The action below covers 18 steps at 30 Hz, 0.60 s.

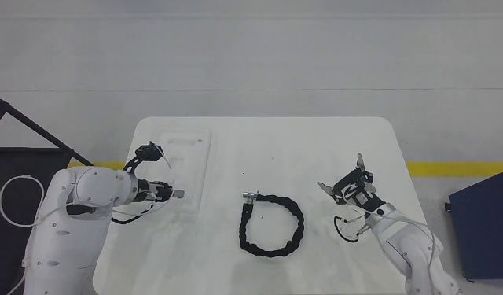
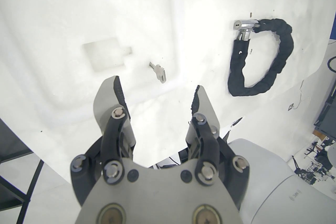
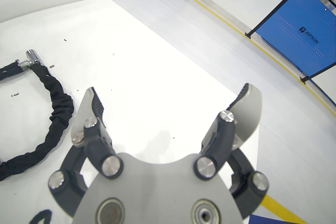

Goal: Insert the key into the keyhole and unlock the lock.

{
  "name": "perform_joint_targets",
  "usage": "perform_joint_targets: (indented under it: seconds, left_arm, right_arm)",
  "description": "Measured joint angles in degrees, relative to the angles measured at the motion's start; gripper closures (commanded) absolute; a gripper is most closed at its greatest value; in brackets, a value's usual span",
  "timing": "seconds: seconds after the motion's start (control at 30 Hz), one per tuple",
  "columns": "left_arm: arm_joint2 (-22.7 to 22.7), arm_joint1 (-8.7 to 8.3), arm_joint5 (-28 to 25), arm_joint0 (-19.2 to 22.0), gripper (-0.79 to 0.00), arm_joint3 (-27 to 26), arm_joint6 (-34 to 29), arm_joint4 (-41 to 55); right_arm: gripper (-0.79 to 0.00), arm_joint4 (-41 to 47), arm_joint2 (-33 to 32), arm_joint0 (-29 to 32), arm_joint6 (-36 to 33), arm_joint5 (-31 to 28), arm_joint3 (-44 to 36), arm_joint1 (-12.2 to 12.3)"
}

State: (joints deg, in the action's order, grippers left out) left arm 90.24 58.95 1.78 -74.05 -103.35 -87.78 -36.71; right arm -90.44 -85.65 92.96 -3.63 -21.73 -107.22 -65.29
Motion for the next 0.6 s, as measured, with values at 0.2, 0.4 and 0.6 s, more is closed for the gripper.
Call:
perform_joint_targets:
  seconds: [0.2,0.4,0.6]
  left_arm:
    - [-2.48,-0.19,0.57,0.07,-0.508,-0.65,0.13,-0.32]
    - [-5.25,-0.25,1.16,1.72,-0.397,1.67,1.25,-0.84]
    - [-7.97,-0.26,1.78,4.02,-0.363,3.52,1.68,-1.43]
  right_arm:
    - [-0.785,0.0,0.0,0.0,0.0,0.0,0.0,0.0]
    - [-0.785,0.0,0.0,0.0,0.0,0.0,0.0,0.0]
    - [-0.785,0.0,0.0,0.0,0.0,0.0,0.0,0.0]
